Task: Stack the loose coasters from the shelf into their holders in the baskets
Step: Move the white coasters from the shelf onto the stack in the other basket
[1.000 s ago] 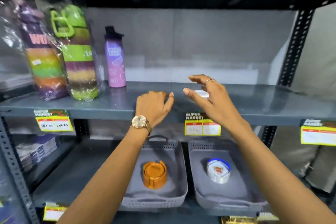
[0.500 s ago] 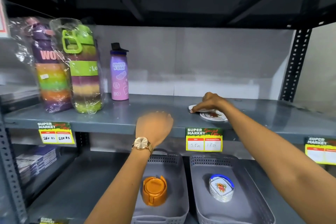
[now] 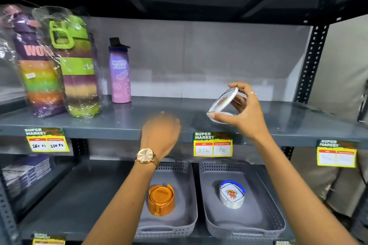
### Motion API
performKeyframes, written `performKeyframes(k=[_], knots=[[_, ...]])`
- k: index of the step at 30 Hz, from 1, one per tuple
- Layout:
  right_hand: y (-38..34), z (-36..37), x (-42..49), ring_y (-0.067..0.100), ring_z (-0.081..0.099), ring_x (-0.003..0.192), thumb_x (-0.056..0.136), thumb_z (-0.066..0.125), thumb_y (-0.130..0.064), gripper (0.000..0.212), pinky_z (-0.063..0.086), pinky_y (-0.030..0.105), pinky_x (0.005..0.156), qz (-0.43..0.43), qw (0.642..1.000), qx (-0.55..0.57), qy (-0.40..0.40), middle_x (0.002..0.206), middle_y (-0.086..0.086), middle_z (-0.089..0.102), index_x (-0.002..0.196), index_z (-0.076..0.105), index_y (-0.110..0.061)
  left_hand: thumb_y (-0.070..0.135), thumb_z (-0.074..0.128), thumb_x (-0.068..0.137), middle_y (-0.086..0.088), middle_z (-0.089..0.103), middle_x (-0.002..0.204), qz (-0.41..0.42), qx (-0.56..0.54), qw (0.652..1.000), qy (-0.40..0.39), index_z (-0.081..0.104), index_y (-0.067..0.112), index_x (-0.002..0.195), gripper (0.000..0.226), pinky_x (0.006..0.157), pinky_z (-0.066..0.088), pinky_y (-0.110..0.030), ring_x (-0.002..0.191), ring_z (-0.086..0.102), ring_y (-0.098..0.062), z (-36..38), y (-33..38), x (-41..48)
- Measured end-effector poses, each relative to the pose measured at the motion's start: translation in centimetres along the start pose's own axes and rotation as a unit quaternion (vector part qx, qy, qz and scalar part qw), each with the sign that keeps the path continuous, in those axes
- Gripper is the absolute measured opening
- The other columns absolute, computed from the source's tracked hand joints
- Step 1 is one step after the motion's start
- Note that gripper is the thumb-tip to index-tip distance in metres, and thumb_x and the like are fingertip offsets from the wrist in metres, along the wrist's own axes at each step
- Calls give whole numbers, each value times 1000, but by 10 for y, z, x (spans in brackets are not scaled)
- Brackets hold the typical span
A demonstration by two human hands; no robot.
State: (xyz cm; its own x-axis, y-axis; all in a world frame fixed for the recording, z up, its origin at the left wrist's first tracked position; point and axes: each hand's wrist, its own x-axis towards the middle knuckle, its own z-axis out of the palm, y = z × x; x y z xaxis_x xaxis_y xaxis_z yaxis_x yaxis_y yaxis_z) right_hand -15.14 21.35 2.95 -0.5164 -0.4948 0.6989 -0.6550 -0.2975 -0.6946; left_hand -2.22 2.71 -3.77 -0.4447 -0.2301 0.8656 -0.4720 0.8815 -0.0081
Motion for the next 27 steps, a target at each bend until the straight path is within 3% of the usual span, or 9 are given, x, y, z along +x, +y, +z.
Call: performKeyframes(k=[3, 7, 9, 11, 13, 15, 17, 20, 27], knots=[[-1, -2, -55, 10, 62, 112, 45, 92, -19, 73, 51, 28, 95, -39, 999, 5, 25, 119, -5, 61, 105, 50, -17, 31, 29, 95, -8, 74, 70, 12, 4, 1000, 0, 72, 9, 67, 56, 70, 54, -35, 93, 72, -29, 4, -1, -1], [15, -3, -125, 16, 58, 123, 47, 94, -33, 68, 52, 35, 94, -18, 999, 1, 30, 126, -3, 63, 97, 54, -9, 28, 31, 95, -10, 61, 52, 14, 34, 999, 27, 63, 9, 56, 54, 52, 44, -30, 54, 63, -30, 7, 0, -3], [29, 0, -153, 15, 59, 122, 46, 93, -35, 65, 51, 34, 93, 16, 1000, -14, 23, 128, -3, 63, 93, 56, -12, 27, 32, 96, -11, 57, 50, 9, 55, 998, 36, 58, 10, 55, 51, 51, 41, -31, 47, 55, -30, 7, 3, -5], [45, 3, -175, 6, 61, 116, 44, 91, -34, 59, 51, 28, 92, 69, 997, -37, 21, 124, -10, 64, 89, 55, -20, 26, 34, 97, -14, 63, 57, -22, 84, 995, 41, 63, 8, 61, 50, 69, 47, -38, 61, 62, -31, 9, 6, -8], [67, 4, -188, -3, 63, 102, 44, 87, -37, 52, 52, 23, 87, 139, 986, -88, 19, 109, -20, 66, 81, 53, -28, 25, 37, 99, -14, 70, 69, -61, 96, 993, 41, 69, 5, 73, 47, 94, 41, -47, 87, 67, -33, 12, 12, -12], [93, 2, -196, 4, 66, 91, 45, 89, -38, 50, 53, 27, 83, 224, 963, -151, 16, 96, -13, 69, 78, 54, -24, 21, 43, 99, -13, 72, 73, -75, 90, 991, 64, 70, 4, 75, 40, 100, 39, -52, 98, 65, -35, 16, 16, -15], [119, -1, -200, 17, 66, 87, 49, 90, -41, 51, 52, 30, 75, 306, 931, -198, 7, 92, -1, 70, 78, 55, -18, 19, 48, 98, -11, 72, 72, -71, 83, 990, 92, 70, 4, 75, 36, 96, 43, -52, 97, 65, -35, 18, 17, -16], [155, -2, -202, 20, 61, 83, 55, 89, -42, 53, 42, 23, 59, 386, 889, -244, -26, 100, 8, 71, 81, 54, -13, 19, 49, 98, -8, 71, 70, -66, 78, 988, 119, 70, 7, 73, 34, 88, 46, -46, 89, 66, -33, 22, 14, -16], [210, 4, -183, 30, 64, 102, 70, 75, -54, 66, 51, 33, 87, 424, 834, -342, -91, 109, 15, 72, 114, 63, -6, 20, 46, 98, -3, 68, 65, -42, 92, 982, 159, 69, 12, 73, 35, 71, 32, -38, 71, 59, -29, 28, 11, -16]])
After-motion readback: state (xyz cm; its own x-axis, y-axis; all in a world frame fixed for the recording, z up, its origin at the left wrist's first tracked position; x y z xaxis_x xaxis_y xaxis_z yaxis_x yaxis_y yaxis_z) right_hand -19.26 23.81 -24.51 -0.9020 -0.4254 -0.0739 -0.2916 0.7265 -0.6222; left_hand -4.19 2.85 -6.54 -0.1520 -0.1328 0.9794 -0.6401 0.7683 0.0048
